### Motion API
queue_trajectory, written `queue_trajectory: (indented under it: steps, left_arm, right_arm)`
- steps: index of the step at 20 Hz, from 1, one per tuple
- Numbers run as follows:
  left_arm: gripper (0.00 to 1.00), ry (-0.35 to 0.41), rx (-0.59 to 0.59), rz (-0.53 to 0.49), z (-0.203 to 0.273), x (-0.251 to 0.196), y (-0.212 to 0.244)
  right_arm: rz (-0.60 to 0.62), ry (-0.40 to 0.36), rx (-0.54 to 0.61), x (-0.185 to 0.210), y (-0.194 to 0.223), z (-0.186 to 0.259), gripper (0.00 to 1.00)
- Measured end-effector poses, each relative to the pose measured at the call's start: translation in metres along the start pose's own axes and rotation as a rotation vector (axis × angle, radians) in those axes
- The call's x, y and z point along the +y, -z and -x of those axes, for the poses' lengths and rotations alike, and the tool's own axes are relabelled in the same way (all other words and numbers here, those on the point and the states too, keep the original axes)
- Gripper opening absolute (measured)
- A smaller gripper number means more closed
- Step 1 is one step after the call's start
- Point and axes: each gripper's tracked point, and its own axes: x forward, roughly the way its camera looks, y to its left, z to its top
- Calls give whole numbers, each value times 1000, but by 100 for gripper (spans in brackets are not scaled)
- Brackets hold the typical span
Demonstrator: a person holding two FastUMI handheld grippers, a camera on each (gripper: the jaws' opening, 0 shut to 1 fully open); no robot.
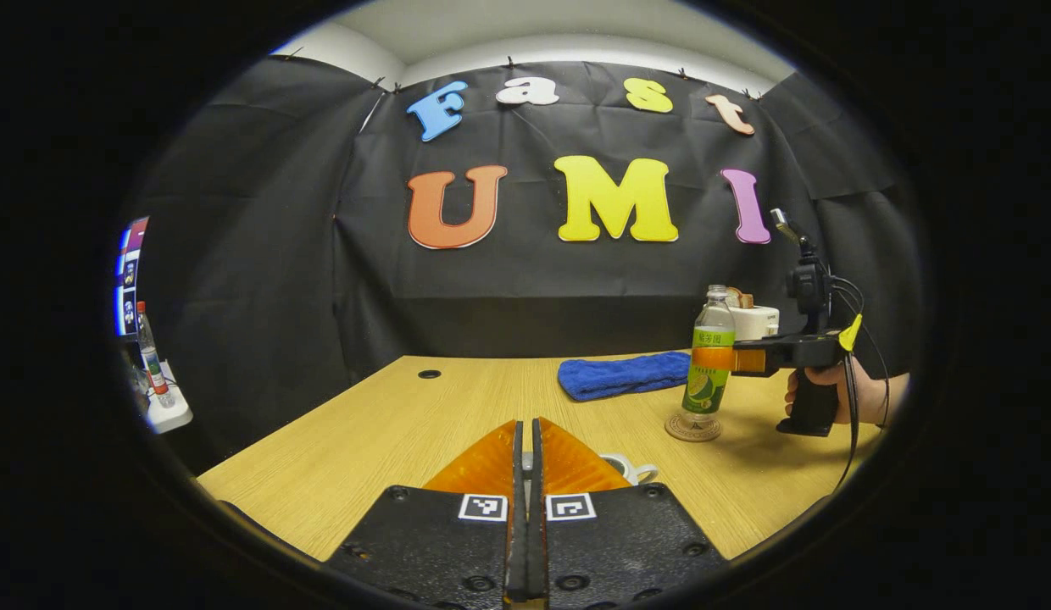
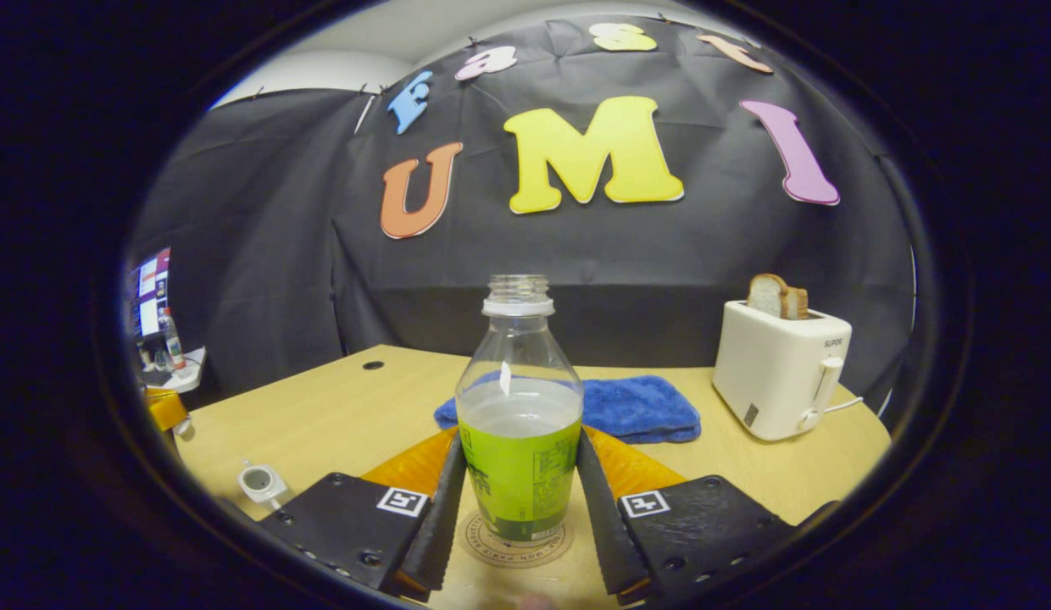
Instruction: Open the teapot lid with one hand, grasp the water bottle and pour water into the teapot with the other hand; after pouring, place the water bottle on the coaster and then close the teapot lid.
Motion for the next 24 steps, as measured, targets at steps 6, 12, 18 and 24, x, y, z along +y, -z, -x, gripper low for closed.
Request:
queue_trajectory:
  steps: [6,12,18,24]
  left_arm:
    - [2,-2,-6,6,2,2,-2]
    - [3,3,-5,2,0,-2,-1]
    - [3,34,-15,-2,-4,-26,-5]
    - [2,87,-1,-36,-26,-55,1]
  right_arm:
    - [39,18,12,3,9,0,68]
    - [42,24,0,3,7,3,84]
    - [54,39,-41,-6,-3,34,99]
    - [80,93,-129,-44,-5,109,97]
